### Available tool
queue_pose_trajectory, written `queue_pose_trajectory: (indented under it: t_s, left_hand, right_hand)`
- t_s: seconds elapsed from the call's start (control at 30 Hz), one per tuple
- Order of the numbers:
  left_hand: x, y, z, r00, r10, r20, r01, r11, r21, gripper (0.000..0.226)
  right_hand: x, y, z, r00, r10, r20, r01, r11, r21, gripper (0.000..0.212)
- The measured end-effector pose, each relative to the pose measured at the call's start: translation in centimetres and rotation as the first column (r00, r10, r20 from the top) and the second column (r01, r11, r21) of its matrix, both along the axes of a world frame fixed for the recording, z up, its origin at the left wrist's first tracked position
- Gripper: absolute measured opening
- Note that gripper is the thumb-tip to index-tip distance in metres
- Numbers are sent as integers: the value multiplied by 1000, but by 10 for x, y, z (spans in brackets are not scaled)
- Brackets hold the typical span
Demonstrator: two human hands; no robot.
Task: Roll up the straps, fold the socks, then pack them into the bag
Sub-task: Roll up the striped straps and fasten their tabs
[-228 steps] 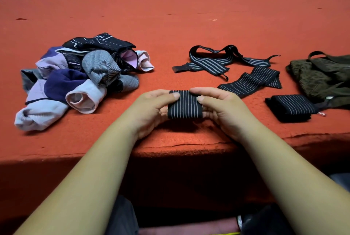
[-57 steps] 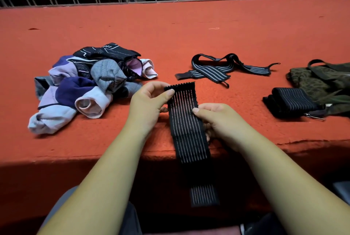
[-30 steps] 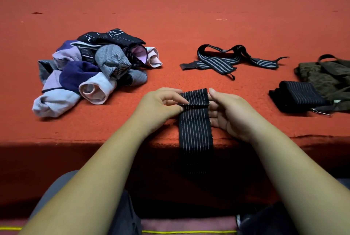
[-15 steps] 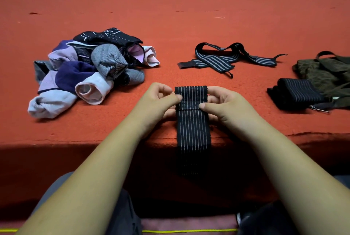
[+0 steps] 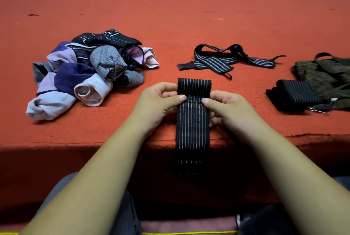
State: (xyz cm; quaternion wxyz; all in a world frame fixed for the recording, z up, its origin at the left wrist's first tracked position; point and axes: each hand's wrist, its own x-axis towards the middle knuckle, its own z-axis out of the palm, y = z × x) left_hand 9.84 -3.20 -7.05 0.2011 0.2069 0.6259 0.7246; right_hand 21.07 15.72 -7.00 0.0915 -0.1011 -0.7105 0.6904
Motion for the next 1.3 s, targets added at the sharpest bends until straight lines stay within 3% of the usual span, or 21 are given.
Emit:
queue_pose_trajectory:
  t_s: [0.3,0.5,0.7,0.8,0.9,1.03,1.17,1.3]
  left_hand:
    - [-6,7,-1,988,-30,152,20,997,68,27]
    - [-5,2,7,974,4,226,-13,999,34,22]
    - [0,-3,3,987,-114,116,122,991,-64,13]
    - [-1,-2,0,995,-52,84,55,998,-41,17]
    - [-3,1,2,996,7,87,-11,999,41,21]
    - [0,2,6,990,-61,129,47,993,105,23]
    - [1,-4,5,980,-171,100,177,983,-57,23]
    - [-2,-2,2,994,-105,17,106,992,-66,15]
  right_hand:
    - [-1,9,-2,996,78,-49,-86,973,-214,35]
    - [4,12,5,996,77,-48,-87,963,-256,40]
    - [7,8,5,995,79,-56,-87,983,-163,26]
    - [8,9,3,997,82,-13,-82,995,-51,32]
    - [8,7,2,991,119,56,-121,992,41,22]
    - [5,5,2,998,60,27,-62,996,67,12]
    - [5,6,0,1000,1,-31,0,999,36,14]
    - [6,3,2,999,39,5,-39,999,33,17]
